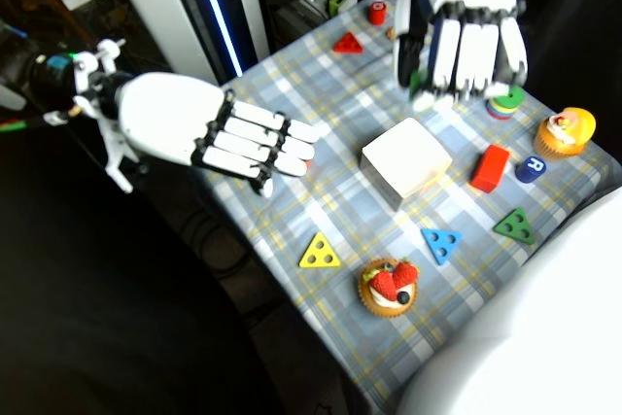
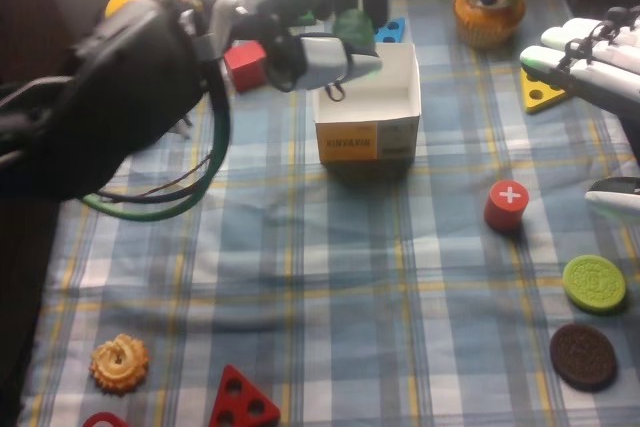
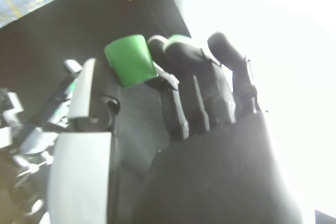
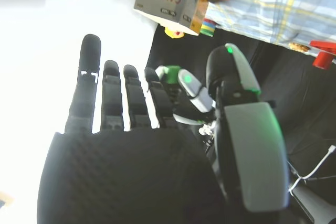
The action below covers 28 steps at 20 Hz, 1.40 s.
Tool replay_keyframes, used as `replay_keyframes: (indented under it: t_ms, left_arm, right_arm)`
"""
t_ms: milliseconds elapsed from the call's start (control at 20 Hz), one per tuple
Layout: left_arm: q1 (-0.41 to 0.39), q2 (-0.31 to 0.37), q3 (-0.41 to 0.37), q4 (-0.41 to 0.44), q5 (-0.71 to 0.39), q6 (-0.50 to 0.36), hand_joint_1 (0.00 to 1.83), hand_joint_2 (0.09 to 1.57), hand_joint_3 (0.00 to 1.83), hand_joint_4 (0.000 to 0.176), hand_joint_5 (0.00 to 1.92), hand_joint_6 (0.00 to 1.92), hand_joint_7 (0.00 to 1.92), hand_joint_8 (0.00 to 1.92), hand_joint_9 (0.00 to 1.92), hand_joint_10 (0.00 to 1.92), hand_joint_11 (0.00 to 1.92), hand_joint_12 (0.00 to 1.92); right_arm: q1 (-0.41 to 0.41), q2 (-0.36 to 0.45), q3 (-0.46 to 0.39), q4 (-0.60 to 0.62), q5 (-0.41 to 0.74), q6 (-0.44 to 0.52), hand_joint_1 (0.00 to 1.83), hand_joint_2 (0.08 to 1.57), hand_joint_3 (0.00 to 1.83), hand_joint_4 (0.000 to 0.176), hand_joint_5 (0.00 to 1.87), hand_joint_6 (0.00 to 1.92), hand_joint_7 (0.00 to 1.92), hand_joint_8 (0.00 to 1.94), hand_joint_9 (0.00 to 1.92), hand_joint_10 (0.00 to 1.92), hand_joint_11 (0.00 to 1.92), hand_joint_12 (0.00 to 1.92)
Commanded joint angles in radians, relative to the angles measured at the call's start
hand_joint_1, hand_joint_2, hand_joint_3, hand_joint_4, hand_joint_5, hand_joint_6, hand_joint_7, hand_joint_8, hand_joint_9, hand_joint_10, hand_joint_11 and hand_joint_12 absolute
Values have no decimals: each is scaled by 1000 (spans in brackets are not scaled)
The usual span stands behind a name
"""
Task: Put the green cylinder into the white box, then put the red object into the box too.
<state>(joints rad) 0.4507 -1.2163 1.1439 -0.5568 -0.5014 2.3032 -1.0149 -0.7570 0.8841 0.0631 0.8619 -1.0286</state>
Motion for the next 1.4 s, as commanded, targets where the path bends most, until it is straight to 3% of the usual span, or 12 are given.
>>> replay_keyframes:
  t_ms: [0, 100, 150, 200, 350, 500, 700, 900, 1000, 1050, 1100, 1350]
  left_arm:
    - [-23, -15, 21, 3, -57, -3, 1209, 1206, 0, 0, 779, 1127, 857, 1435, 447, 1656, 39, 1921]
    - [-21, -57, 75, -47, -18, 10, 1140, 1247, 6, 0, 703, 1327, 757, 1451, 259, 1556, 1, 1921]
    - [-18, -66, 85, -61, -14, 18, 1026, 1151, 0, 20, 468, 1035, 452, 1060, 120, 1372, 0, 1859]
    - [-16, -68, 89, -71, -14, 18, 951, 1118, 0, 65, 291, 830, 263, 750, 23, 1078, 0, 1655]
    - [-9, -63, 82, -76, -28, 18, 786, 1130, 3, 96, 118, 471, 150, 288, 0, 633, 0, 1279]
    - [-6, -40, 53, -74, -69, 17, 569, 1214, 12, 113, 102, 330, 148, 77, 0, 276, 0, 650]
    - [14, 46, -18, 18, -163, -140, 316, 1356, 20, 33, 140, 280, 213, 26, 24, 288, 0, 757]
    - [69, 152, -90, 135, -276, -385, 380, 1378, 1, 52, 140, 446, 300, 15, 49, 405, 0, 876]
    - [107, 186, -132, 148, -332, -389, 409, 1372, 0, 50, 152, 532, 320, 11, 51, 526, 0, 1022]
    - [130, 201, -153, 149, -360, -389, 519, 1364, 0, 9, 209, 536, 367, 26, 75, 584, 0, 1166]
    - [152, 217, -174, 152, -389, -389, 590, 1362, 0, 0, 234, 524, 395, 30, 70, 669, 0, 1252]
    - [222, 275, -252, 171, -503, -389, 593, 1384, 1, 7, 170, 643, 415, 18, 0, 792, 0, 1153]
  right_arm:
    - [5, -3, 2, 5, 116, 2, 550, 1284, 0, 0, 0, 0, 0, 0, 32, 33, 0, 1030]
    - [7, -8, 4, 5, 116, 2, 539, 1288, 1, 0, 0, 0, 0, 0, 2, 88, 0, 949]
    - [8, -10, 5, 5, 116, 2, 513, 1291, 1, 0, 0, 0, 0, 0, 0, 75, 0, 879]
    - [9, -11, 5, 5, 116, 2, 487, 1292, 1, 0, 0, 0, 0, 0, 0, 112, 0, 868]
    - [10, -17, 7, 5, 116, 2, 521, 1296, 1, 0, 0, 0, 0, 0, 0, 163, 0, 831]
    - [13, -22, 9, 4, 116, 3, 494, 1284, 0, 0, 0, 0, 42, 18, 0, 386, 0, 1542]
    - [25, -40, 27, -20, 88, 32, 566, 1267, 0, 0, 97, 60, 151, 85, 0, 708, 0, 1834]
    - [88, -84, 60, -79, -26, 40, 652, 1252, 0, 0, 16, 418, 145, 265, 0, 802, 0, 1591]
    - [115, -110, 78, -102, -76, 40, 725, 1225, 0, 0, 62, 371, 190, 223, 0, 814, 0, 1444]
    - [128, -123, 88, -112, -101, 40, 699, 1237, 1, 0, 47, 356, 183, 190, 0, 777, 0, 1374]
    - [139, -133, 95, -123, -125, 40, 671, 1250, 5, 0, 40, 348, 181, 168, 0, 738, 0, 1354]
    - [150, -159, 111, -147, -189, 40, 768, 1258, 0, 0, 149, 185, 304, 40, 2, 767, 0, 1350]
